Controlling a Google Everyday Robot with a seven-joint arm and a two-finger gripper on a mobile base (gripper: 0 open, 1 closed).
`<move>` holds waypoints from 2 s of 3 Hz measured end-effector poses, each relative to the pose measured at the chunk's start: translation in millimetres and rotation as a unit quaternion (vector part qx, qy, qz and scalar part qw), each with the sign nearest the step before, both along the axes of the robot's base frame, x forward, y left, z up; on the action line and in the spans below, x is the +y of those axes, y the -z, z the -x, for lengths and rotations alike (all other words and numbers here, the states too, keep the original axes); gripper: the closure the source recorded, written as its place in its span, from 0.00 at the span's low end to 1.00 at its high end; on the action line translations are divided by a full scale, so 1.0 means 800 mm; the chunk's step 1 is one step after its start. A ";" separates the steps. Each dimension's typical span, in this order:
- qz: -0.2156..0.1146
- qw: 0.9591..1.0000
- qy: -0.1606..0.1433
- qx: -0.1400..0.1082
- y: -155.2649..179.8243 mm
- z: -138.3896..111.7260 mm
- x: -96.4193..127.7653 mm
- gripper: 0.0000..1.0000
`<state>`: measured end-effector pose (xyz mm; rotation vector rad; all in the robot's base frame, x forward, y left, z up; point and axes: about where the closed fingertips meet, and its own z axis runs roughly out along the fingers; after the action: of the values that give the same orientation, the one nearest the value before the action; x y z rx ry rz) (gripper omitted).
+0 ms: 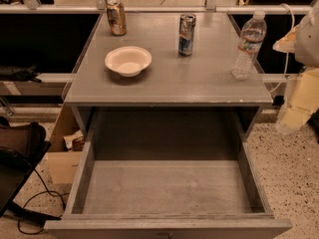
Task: Place redbull can into top drawer
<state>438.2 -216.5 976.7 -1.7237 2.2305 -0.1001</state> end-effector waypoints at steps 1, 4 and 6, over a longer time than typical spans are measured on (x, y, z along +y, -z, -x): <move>0.000 1.000 0.000 0.000 0.000 0.000 0.000 0.00; -0.210 0.963 0.113 -0.125 0.030 -0.135 0.008 0.00; -0.316 0.918 0.112 -0.211 -0.028 -0.221 0.053 0.00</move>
Offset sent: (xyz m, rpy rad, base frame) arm 0.0512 -0.0108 -0.0205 0.1851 -0.1905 -0.1094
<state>615.0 -173.9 999.4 -0.9888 1.8432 0.1680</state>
